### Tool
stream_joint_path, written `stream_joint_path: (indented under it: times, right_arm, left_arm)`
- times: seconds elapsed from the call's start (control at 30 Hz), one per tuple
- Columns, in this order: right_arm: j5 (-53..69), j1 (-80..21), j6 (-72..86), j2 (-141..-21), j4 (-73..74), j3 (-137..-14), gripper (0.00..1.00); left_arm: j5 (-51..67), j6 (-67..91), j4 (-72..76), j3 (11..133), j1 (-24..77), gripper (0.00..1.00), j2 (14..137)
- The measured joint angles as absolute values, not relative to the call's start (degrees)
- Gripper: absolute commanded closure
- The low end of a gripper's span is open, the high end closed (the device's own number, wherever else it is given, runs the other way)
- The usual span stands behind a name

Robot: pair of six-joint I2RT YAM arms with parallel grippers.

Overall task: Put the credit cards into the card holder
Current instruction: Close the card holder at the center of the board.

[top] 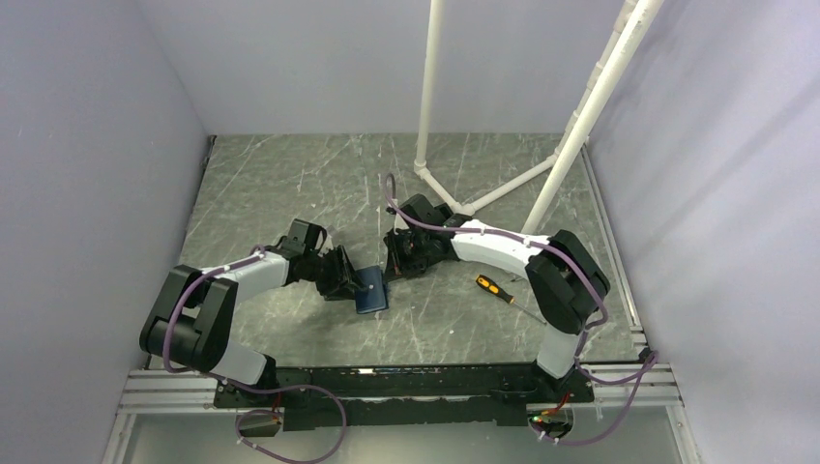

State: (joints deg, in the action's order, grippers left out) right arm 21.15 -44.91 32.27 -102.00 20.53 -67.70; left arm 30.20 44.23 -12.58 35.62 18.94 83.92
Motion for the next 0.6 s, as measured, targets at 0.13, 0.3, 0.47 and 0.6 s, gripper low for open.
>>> stream_joint_path:
  times: [0.13, 0.3, 0.47, 0.6]
  right_arm:
    - [24.8, -44.8, 34.2, -102.1, 17.1, -66.7, 1.00]
    - [27.2, -44.8, 35.1, -103.6, 14.5, -66.7, 1.00]
    - [27.7, -44.6, 35.1, -105.4, 13.8, -66.7, 1.00]
    - [27.9, -44.6, 35.1, -106.5, 13.5, -66.7, 1.00]
  left_arm:
    - [30.2, 44.2, -12.5, 35.6, 19.0, 0.55, 83.9]
    - [30.2, 44.4, -12.4, 35.6, 19.4, 0.60, 83.9]
    - [30.2, 44.6, -12.4, 35.6, 19.5, 0.60, 83.9]
    - [30.2, 44.8, -12.4, 35.6, 19.5, 0.61, 83.8]
